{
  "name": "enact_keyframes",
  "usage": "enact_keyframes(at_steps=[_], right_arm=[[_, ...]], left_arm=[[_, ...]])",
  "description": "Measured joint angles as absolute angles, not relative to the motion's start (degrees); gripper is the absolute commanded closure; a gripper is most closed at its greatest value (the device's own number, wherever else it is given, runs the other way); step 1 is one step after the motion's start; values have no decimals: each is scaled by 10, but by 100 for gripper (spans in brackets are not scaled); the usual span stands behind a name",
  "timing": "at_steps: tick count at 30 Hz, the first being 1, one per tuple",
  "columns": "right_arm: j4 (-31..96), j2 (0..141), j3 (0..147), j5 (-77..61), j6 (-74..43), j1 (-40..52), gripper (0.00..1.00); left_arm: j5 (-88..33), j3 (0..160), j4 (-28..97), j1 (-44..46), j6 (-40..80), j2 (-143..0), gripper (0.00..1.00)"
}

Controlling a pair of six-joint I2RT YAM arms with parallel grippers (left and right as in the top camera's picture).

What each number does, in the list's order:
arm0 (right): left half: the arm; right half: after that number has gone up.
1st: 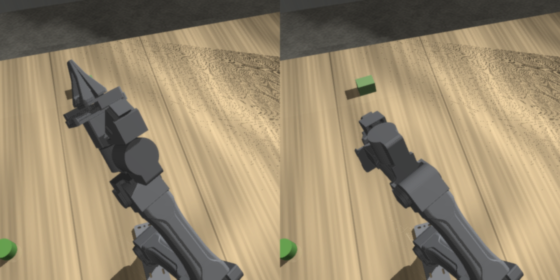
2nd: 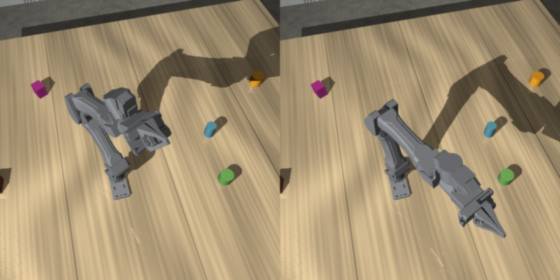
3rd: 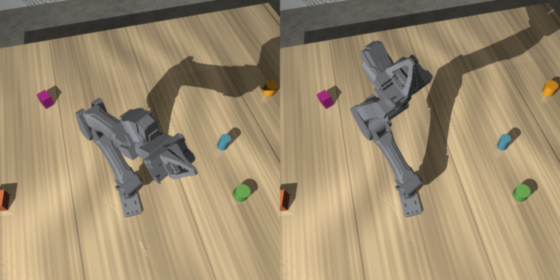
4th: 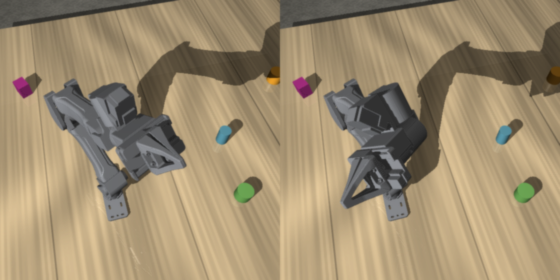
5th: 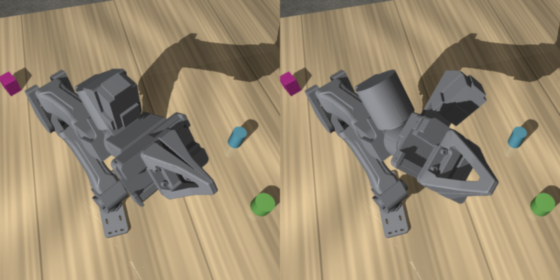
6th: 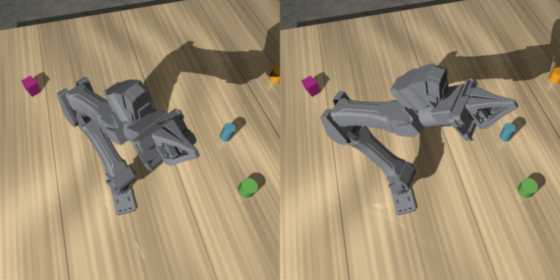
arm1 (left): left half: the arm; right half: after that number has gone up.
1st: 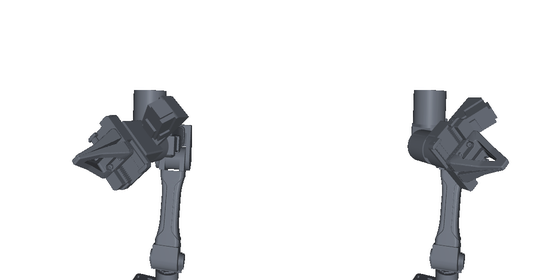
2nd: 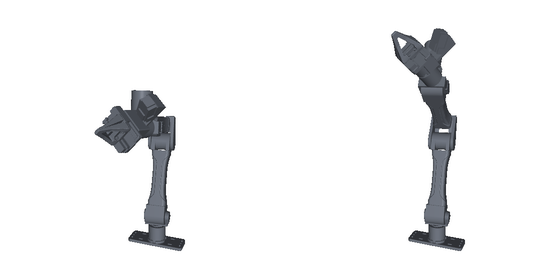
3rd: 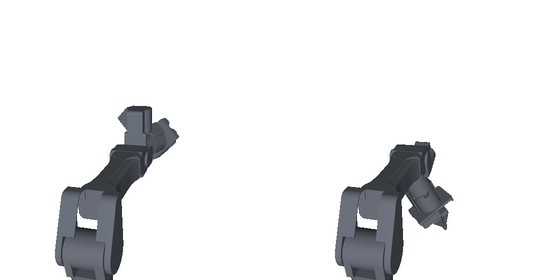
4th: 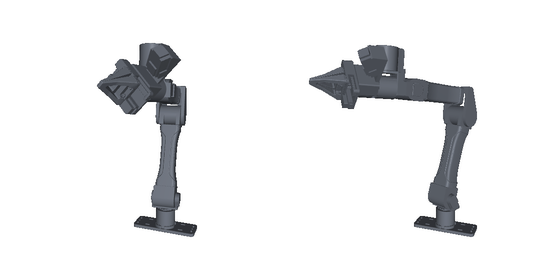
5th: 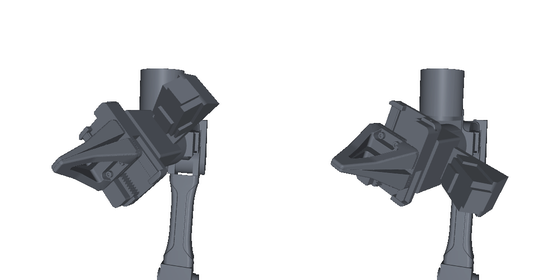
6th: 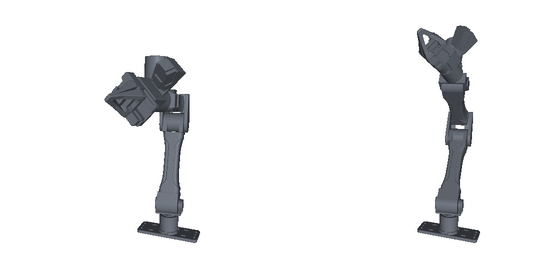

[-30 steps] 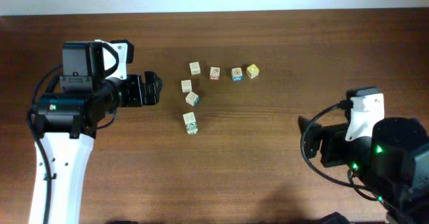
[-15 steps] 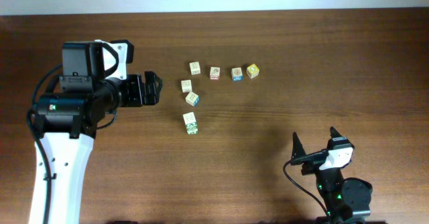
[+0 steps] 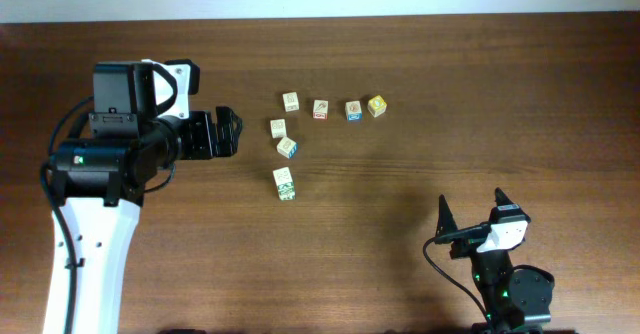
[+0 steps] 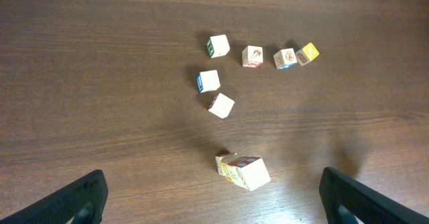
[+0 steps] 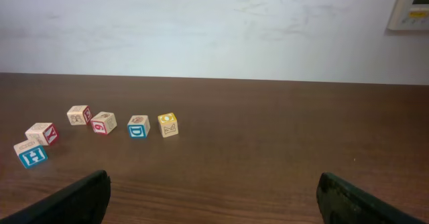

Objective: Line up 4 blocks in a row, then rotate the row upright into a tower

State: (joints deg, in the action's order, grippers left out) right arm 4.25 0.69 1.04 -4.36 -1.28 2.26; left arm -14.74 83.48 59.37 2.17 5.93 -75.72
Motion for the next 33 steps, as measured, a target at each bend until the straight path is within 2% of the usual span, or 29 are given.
enact_keyframes(at_steps=[9,10,14,18,21,25,33], right_arm=[[43,7,10,-44,-13,23,2],[43,6,10,-43,-13,23,2],[40,6,8,-41,-13,22,2],[41,5,8,-40,-13,22,2],[42,6,8,-39,-13,22,2],[42,6,8,-40,-13,22,2],[42,6,8,-40,-13,22,2]], left_arm=[[-124,826,586,22,57,-749,1],[-115,782,517,22,44,-722,1],[-101,415,156,22,-60,-454,1],[-100,152,3,22,-157,-203,1],[-98,36,-3,22,-191,-91,1],[-78,8,39,22,-202,-19,1],[-70,8,39,27,-202,-8,1]])
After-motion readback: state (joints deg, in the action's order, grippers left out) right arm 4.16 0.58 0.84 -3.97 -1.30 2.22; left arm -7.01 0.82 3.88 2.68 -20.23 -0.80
